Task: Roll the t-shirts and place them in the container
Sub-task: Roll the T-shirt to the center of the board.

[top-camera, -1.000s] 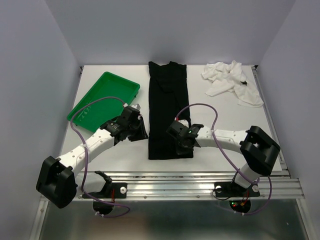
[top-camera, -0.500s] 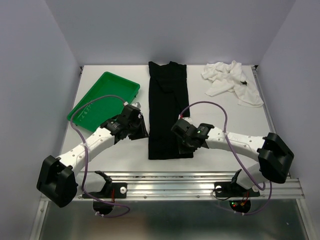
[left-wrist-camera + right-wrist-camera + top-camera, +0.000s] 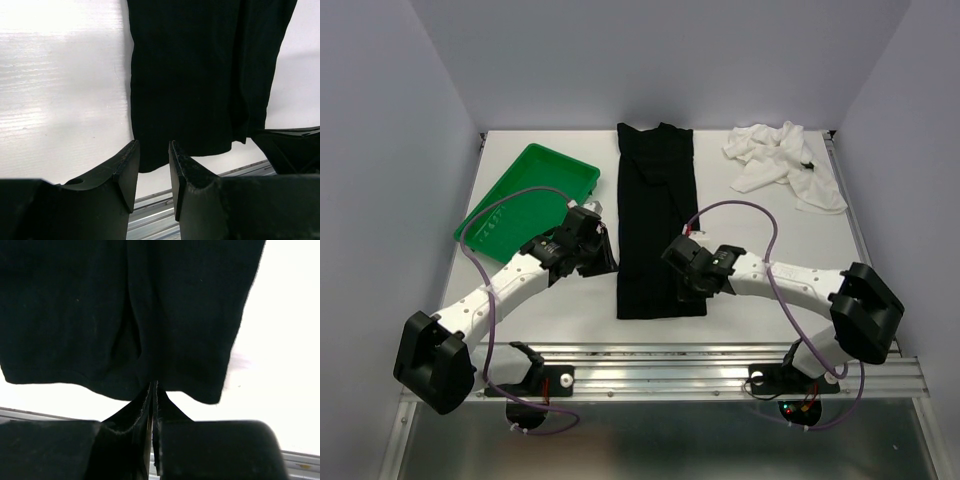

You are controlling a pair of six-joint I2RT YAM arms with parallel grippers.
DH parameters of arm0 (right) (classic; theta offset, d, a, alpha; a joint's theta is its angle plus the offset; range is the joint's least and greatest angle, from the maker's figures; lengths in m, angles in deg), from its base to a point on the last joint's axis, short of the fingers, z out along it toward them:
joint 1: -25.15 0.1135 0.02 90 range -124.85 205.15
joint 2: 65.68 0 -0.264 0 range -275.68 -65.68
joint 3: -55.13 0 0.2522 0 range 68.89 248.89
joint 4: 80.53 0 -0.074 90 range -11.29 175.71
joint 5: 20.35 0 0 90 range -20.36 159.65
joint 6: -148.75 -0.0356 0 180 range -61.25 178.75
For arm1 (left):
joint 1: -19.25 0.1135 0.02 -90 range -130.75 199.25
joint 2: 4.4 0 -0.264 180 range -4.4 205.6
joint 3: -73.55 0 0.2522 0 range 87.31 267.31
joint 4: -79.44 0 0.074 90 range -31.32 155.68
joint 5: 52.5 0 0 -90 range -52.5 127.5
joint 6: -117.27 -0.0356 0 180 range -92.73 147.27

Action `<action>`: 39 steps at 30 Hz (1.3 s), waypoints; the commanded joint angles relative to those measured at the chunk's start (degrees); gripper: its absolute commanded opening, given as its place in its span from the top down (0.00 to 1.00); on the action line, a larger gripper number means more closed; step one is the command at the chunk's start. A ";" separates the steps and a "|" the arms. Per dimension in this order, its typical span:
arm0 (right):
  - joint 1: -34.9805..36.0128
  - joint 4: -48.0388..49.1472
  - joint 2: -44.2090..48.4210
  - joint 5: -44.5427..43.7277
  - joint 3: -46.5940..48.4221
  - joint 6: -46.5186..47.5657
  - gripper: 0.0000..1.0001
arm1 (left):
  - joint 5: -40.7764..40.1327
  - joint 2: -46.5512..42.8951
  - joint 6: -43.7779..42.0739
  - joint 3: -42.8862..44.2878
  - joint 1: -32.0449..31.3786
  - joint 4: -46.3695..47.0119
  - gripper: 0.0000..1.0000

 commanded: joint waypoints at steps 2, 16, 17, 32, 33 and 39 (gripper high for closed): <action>-0.25 7.33 -2.90 1.10 1.03 -0.60 0.97 | -0.91 -0.92 -0.44 -0.59 -0.28 -0.08 0.59; -0.25 10.15 -11.16 4.29 0.33 2.13 0.99 | -0.82 -0.66 0.53 -3.57 -0.28 1.24 0.58; -0.25 10.07 -11.25 4.20 -0.02 1.87 0.99 | -0.65 -0.66 0.62 -3.75 -0.28 1.33 0.58; -4.10 3.04 11.92 -0.73 -6.43 -2.35 0.68 | 3.57 -1.54 8.78 -11.66 -4.93 7.56 0.41; -4.90 3.04 13.08 -0.03 -7.75 -2.70 0.62 | 3.40 -1.45 9.31 -12.53 -5.11 7.83 0.41; -7.63 4.79 17.84 5.16 -15.84 -4.28 0.52 | 1.64 -2.59 12.74 -15.96 -5.64 8.79 0.48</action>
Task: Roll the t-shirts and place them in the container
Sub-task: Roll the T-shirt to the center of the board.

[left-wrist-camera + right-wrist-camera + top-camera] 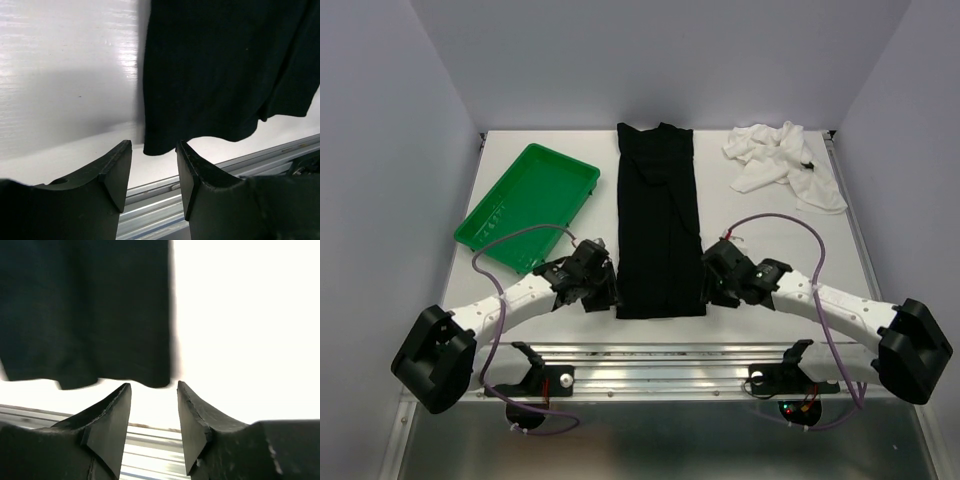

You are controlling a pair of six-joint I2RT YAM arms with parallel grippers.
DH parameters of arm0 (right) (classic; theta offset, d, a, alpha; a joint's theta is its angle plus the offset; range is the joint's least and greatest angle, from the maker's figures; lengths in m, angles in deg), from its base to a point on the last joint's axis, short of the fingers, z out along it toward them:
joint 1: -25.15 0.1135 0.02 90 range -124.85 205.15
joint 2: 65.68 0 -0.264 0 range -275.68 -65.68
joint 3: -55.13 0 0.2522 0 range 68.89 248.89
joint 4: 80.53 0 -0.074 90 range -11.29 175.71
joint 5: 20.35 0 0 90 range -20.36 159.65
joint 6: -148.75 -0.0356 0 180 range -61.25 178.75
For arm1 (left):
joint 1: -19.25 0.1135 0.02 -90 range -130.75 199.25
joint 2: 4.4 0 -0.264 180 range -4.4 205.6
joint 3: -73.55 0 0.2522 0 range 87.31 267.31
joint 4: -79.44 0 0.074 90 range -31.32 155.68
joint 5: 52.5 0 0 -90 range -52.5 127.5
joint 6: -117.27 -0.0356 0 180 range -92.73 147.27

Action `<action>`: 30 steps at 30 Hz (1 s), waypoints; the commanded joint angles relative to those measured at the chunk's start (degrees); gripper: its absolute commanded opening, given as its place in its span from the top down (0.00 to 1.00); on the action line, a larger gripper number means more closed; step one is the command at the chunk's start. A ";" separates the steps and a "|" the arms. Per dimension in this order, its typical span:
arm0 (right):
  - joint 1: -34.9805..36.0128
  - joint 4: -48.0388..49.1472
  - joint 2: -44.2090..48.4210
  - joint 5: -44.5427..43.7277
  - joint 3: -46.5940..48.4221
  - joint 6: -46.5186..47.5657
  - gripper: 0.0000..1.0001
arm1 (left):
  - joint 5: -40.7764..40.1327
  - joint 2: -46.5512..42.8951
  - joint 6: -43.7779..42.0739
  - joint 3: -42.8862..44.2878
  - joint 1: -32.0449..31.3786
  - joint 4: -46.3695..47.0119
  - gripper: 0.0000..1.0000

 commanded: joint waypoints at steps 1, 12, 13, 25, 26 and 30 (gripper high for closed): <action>-0.49 1.32 2.01 4.35 -4.19 -2.12 0.52 | -1.14 -2.79 3.37 -2.68 -0.28 2.13 0.49; -2.25 10.82 -0.53 9.99 -9.74 -3.00 0.52 | 0.88 -0.07 4.95 -6.99 -0.64 6.96 0.57; -2.25 11.08 -0.70 9.90 -9.82 -3.00 0.52 | 1.06 0.11 5.04 -7.17 -0.64 7.31 0.58; -3.83 11.61 -1.14 8.94 -10.44 -2.91 0.64 | 3.52 2.30 5.22 -7.08 -0.81 10.30 0.77; -3.83 11.61 -1.32 8.67 -10.44 -2.83 0.66 | 3.69 2.39 5.13 -7.08 -0.72 10.31 0.81; -3.83 11.87 -1.93 8.06 -10.18 -2.39 0.79 | 4.31 2.66 5.04 -6.38 -0.72 10.31 1.00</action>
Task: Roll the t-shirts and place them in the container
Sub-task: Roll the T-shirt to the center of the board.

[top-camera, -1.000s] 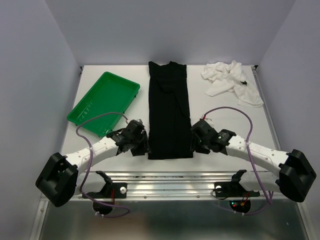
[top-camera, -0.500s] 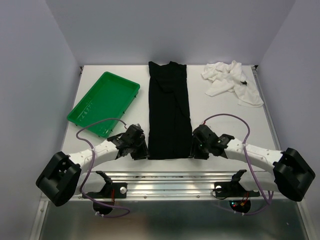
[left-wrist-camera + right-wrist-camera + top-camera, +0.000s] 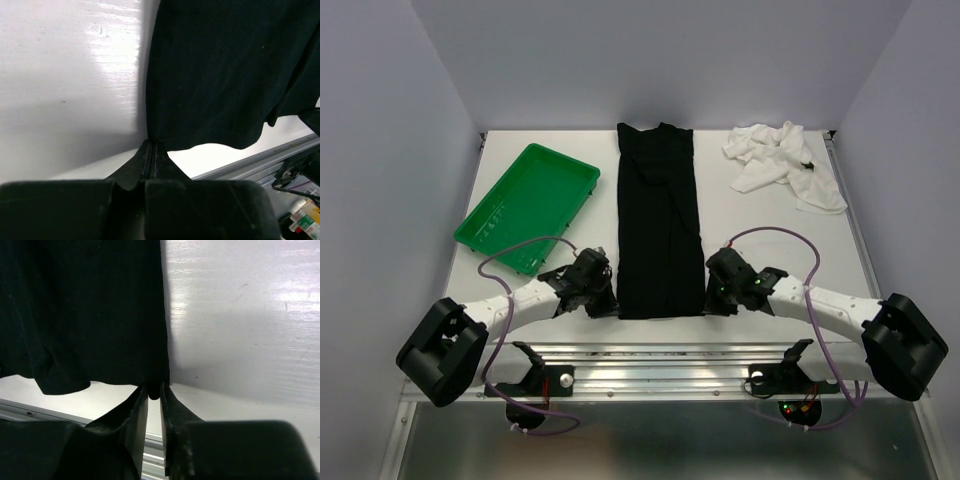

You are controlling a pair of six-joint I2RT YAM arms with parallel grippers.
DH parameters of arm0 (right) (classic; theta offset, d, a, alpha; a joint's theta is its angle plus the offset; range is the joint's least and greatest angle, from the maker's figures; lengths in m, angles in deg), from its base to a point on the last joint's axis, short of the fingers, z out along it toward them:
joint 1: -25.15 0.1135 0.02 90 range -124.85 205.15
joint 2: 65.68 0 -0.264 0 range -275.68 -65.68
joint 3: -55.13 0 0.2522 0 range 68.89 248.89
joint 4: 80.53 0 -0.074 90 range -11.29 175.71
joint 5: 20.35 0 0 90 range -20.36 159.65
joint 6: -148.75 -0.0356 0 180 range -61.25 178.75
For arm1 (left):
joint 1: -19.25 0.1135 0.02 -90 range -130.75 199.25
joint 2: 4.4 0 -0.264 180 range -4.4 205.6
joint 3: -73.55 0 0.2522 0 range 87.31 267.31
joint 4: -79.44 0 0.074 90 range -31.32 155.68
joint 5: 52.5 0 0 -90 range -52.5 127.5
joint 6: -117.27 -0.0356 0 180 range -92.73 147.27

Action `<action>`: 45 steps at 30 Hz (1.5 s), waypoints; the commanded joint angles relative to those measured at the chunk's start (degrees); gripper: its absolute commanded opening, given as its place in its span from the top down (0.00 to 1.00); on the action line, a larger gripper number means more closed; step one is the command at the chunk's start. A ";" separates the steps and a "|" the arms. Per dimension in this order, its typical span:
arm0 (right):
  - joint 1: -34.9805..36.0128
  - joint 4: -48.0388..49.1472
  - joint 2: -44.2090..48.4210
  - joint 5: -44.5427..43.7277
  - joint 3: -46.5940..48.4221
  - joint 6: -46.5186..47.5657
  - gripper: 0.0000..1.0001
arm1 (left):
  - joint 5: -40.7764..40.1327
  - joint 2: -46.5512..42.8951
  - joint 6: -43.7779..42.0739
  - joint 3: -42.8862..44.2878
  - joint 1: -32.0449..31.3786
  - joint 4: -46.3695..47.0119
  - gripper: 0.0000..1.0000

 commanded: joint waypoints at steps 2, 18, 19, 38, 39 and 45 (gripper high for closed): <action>-0.48 2.56 -0.82 -0.97 0.25 0.41 0.89 | 1.21 0.17 -0.07 0.82 -0.44 0.82 1.00; -0.48 -4.73 2.78 -7.82 9.30 2.60 0.99 | -3.97 -3.35 -1.13 11.36 -0.53 -8.05 1.00; -0.48 -5.08 2.61 -8.52 10.61 2.78 0.99 | -4.15 -3.00 -1.13 12.67 -0.44 -8.23 1.00; -6.02 -5.61 -7.23 -11.96 20.03 8.67 0.99 | -5.74 4.38 1.77 17.51 3.07 -4.63 1.00; -6.54 -5.44 -7.67 -11.87 20.20 8.76 0.99 | -5.65 4.99 1.51 17.78 3.42 -4.28 1.00; -7.69 -4.38 -10.58 -11.96 21.26 9.73 0.99 | -5.38 8.86 1.07 19.45 4.66 -2.87 1.00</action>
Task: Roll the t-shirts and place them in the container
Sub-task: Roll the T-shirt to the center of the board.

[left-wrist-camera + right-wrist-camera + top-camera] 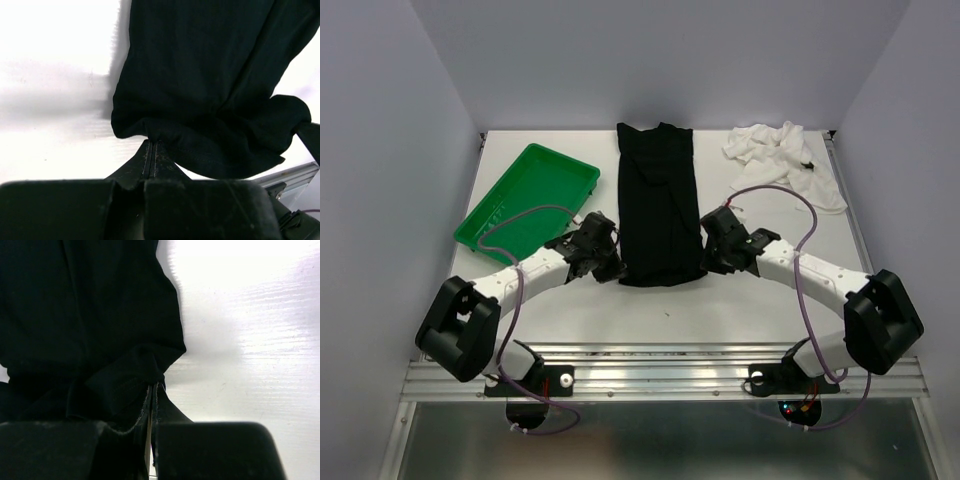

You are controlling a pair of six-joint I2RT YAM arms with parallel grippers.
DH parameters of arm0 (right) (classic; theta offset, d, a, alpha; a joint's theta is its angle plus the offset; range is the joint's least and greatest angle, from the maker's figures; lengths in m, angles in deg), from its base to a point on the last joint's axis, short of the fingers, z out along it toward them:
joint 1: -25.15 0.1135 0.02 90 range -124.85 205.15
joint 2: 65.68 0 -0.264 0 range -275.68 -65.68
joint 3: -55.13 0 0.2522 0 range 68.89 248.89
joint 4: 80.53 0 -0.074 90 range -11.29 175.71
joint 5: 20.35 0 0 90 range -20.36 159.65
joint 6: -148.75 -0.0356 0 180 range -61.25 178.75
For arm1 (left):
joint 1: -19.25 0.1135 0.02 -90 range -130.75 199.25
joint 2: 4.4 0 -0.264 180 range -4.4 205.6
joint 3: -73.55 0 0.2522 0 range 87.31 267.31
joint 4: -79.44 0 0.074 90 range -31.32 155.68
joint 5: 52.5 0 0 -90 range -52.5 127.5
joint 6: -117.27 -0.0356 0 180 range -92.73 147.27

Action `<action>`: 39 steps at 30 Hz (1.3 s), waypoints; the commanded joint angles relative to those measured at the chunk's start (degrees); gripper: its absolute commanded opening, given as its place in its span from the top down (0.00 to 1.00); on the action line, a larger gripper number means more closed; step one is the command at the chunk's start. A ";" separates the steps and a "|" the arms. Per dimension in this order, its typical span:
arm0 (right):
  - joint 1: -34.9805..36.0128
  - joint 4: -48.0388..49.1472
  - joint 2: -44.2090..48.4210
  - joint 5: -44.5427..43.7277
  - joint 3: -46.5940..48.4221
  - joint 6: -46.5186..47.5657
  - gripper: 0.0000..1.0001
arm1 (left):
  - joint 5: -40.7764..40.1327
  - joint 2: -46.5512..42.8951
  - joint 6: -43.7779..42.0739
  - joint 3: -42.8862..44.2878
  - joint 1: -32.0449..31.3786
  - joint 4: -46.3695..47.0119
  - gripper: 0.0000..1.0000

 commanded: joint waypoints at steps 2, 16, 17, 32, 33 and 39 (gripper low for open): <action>-0.98 1.54 -1.05 -2.25 2.70 1.60 0.99 | -0.62 1.63 -0.40 3.61 0.72 1.81 1.00; -4.40 4.35 -8.43 -0.94 6.21 3.44 0.99 | -4.22 8.22 -1.54 8.18 1.60 -0.74 1.00; -4.41 4.44 -8.78 -0.94 6.57 3.53 0.99 | -4.40 8.58 -1.54 8.27 1.69 -0.83 1.00; -4.94 4.01 1.93 0.03 4.82 2.21 0.58 | -17.14 -3.72 -2.33 12.49 1.52 -9.97 0.43; -4.94 3.92 2.55 1.77 4.12 2.30 0.58 | -17.23 -4.60 -2.59 12.14 1.43 -9.97 0.44; -4.94 3.92 4.48 4.16 -1.95 0.90 0.76 | -13.81 -5.75 -5.31 9.41 -3.30 -8.05 0.86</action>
